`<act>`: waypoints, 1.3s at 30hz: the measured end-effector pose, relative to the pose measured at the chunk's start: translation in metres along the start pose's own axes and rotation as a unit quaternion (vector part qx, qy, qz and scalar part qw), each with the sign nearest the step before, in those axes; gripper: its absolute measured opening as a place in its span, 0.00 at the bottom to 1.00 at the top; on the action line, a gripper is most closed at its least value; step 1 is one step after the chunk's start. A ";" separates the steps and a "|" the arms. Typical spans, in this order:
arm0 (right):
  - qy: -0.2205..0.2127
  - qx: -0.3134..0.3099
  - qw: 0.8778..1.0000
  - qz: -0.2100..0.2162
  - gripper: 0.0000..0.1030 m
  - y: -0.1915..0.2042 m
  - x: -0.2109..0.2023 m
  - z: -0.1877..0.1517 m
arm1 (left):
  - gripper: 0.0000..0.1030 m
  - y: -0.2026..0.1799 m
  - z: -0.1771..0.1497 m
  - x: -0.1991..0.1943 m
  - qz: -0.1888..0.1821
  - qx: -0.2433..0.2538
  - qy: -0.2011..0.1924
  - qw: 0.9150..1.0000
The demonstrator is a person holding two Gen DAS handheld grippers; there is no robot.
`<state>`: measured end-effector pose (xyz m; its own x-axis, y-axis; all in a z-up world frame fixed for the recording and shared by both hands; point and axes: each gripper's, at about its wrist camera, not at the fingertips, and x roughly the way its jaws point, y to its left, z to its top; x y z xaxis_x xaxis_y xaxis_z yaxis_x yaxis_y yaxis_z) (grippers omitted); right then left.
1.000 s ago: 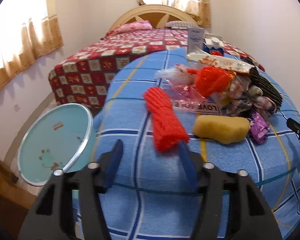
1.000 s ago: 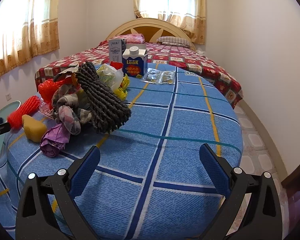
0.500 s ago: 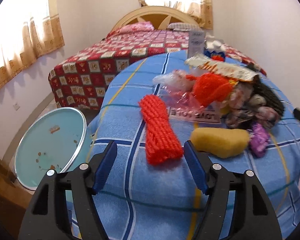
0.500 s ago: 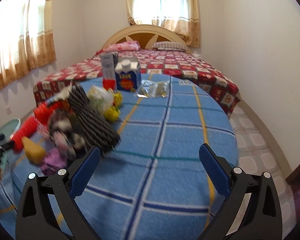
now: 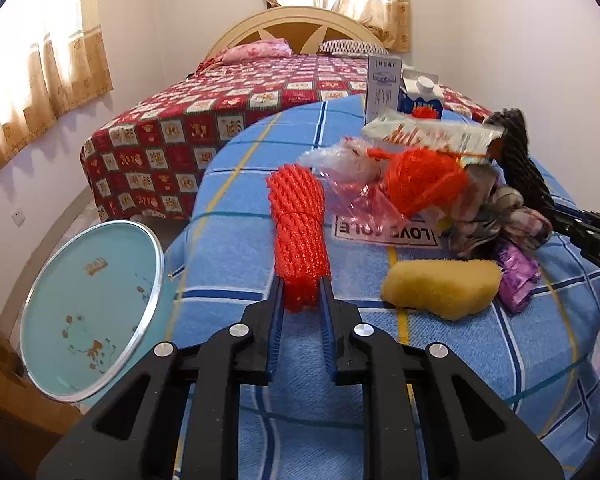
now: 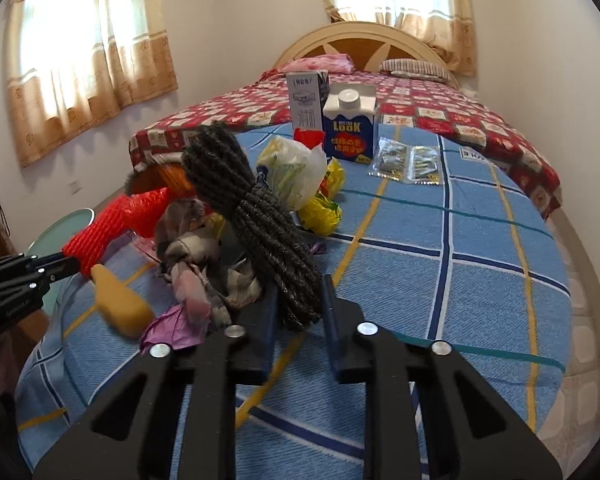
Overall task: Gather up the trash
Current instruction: 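Carry the red net and black item over the teal bin with both grippers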
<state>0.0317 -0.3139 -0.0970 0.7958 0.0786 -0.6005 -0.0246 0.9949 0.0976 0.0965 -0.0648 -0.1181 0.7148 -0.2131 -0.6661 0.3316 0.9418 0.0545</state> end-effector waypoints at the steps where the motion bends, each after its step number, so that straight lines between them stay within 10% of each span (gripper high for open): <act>1: -0.004 0.003 1.000 0.001 0.16 0.000 -0.003 0.000 | 0.16 0.002 0.001 -0.005 0.001 0.001 -0.005 1.000; 14: -0.071 -0.028 0.997 0.008 0.16 0.038 -0.053 0.044 | 0.16 0.056 0.005 -0.051 0.062 -0.010 -0.039 0.997; 39: 0.006 -0.188 0.976 0.107 0.16 0.225 0.066 0.086 | 0.17 0.185 -0.033 -0.053 0.194 -0.085 0.017 0.977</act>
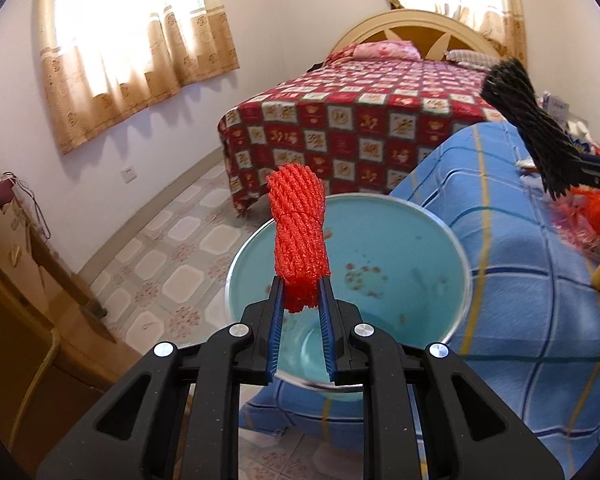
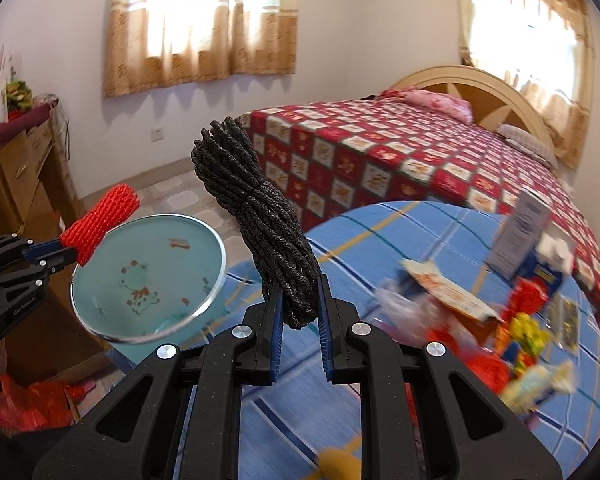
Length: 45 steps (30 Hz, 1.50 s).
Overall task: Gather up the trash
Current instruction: 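Carry the red net and black item over the teal bin with both grippers, then open both grippers to drop the net and black item into the bin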
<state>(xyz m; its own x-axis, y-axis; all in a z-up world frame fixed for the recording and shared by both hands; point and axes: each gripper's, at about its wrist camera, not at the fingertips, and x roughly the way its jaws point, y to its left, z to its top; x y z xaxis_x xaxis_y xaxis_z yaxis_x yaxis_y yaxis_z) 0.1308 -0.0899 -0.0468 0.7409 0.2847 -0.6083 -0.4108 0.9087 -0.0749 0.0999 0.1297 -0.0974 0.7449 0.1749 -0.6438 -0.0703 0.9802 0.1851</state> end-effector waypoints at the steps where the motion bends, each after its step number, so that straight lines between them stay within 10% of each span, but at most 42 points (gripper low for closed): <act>1: 0.002 -0.004 1.000 0.002 0.16 0.004 0.004 0.002 | 0.17 0.003 -0.001 0.001 0.003 0.000 0.003 1.000; 26: 0.044 -0.073 0.996 0.030 0.16 0.067 0.063 0.014 | 0.18 0.015 -0.009 0.015 0.015 0.006 0.028 0.999; 33: 0.038 -0.071 0.996 0.045 0.44 0.073 0.064 0.014 | 0.45 0.015 -0.009 0.012 0.012 0.002 0.022 1.000; 45: 0.025 -0.054 0.997 0.040 0.59 0.065 0.053 0.013 | 0.70 0.013 -0.007 0.008 0.024 -0.001 0.013 1.000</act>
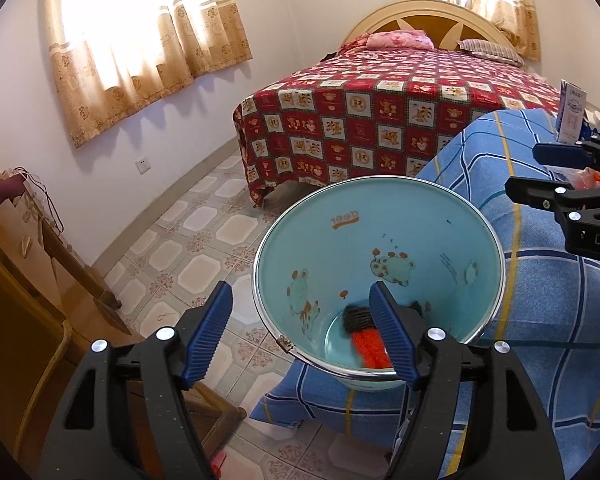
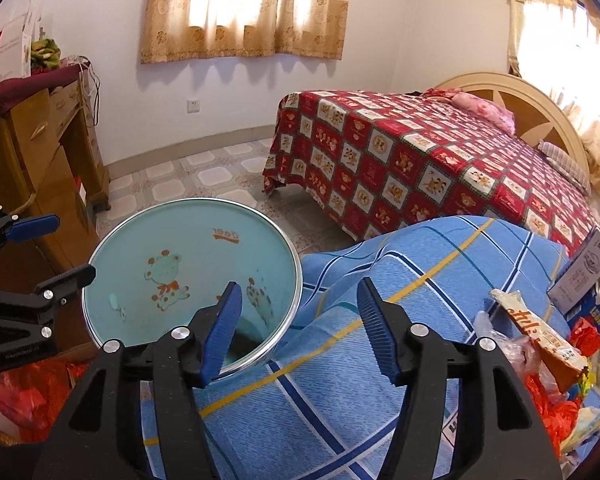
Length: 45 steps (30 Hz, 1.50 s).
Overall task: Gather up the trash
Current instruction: 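Open both grippers to drop the net and black item into the bin, then grasp the yellow sponge with the left gripper while the right grasps the patterned cloth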
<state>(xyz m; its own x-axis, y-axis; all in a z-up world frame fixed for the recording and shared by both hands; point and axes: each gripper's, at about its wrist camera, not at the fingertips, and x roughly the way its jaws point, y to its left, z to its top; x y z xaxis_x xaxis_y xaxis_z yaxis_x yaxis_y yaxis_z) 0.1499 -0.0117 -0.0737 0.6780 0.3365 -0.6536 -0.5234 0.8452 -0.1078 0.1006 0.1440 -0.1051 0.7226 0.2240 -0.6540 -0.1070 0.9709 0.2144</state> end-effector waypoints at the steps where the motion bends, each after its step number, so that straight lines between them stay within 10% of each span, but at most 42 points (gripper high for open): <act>1: -0.001 0.000 1.000 -0.002 0.60 0.000 -0.001 -0.001 | 0.73 0.000 0.000 0.000 0.001 -0.001 -0.001 1.000; 14: -0.034 0.028 0.998 -0.035 0.67 -0.028 -0.062 -0.023 | 0.80 -0.015 -0.003 -0.007 -0.019 0.003 -0.003 1.000; 30: -0.015 0.213 0.962 -0.170 0.70 -0.158 -0.177 -0.184 | 0.80 -0.161 -0.013 -0.040 -0.150 0.105 -0.015 0.983; 45: -0.020 0.255 0.944 -0.207 0.74 -0.192 -0.205 -0.238 | 0.79 -0.248 0.009 -0.058 -0.218 0.119 -0.033 0.968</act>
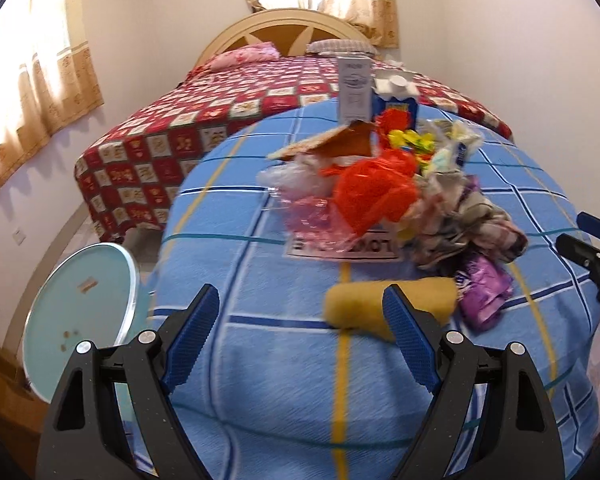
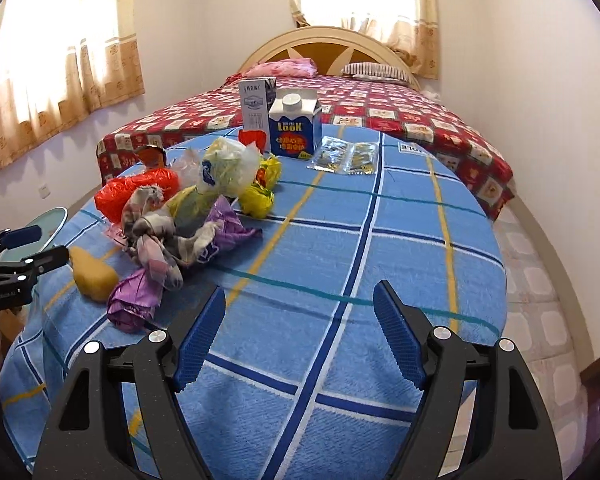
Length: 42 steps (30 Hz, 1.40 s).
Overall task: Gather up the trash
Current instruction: 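Grasp the yellow sponge with the left gripper while the right grasps the patterned cloth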
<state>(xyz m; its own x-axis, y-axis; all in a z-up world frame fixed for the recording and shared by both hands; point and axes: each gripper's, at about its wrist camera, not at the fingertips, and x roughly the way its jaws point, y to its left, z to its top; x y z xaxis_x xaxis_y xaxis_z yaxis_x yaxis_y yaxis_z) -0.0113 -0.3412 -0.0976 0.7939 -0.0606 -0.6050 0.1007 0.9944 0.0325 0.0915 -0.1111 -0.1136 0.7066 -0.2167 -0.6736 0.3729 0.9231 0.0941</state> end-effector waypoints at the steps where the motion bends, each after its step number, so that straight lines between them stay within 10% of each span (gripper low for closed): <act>1: 0.001 0.000 1.000 0.002 0.74 0.001 0.001 -0.001 | 0.76 -0.004 -0.001 0.003 -0.007 0.004 0.005 1.000; 16: -0.003 -0.006 1.000 0.014 0.76 0.014 0.003 -0.003 | 0.00 -0.022 -0.010 0.005 -0.068 0.027 0.012 0.997; 34: -0.027 -0.026 0.997 0.061 0.75 0.047 0.001 0.020 | 0.00 0.039 -0.004 -0.036 -0.026 -0.001 -0.022 0.999; 37: -0.019 -0.045 0.996 0.074 0.65 0.061 0.011 0.024 | 0.00 0.043 -0.003 -0.041 -0.023 0.001 -0.030 0.999; 42: 0.021 -0.070 0.992 0.106 0.18 0.079 0.032 0.022 | 0.00 0.046 -0.001 -0.050 -0.012 0.006 -0.042 0.999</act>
<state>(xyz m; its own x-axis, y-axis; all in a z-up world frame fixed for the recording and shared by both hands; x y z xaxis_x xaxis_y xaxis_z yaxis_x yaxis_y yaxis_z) 0.0355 -0.2666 -0.0970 0.7620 0.1522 -0.6294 -0.1533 0.9868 0.0531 0.0726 -0.0570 -0.0766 0.7452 -0.2659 -0.6115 0.3972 0.9136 0.0868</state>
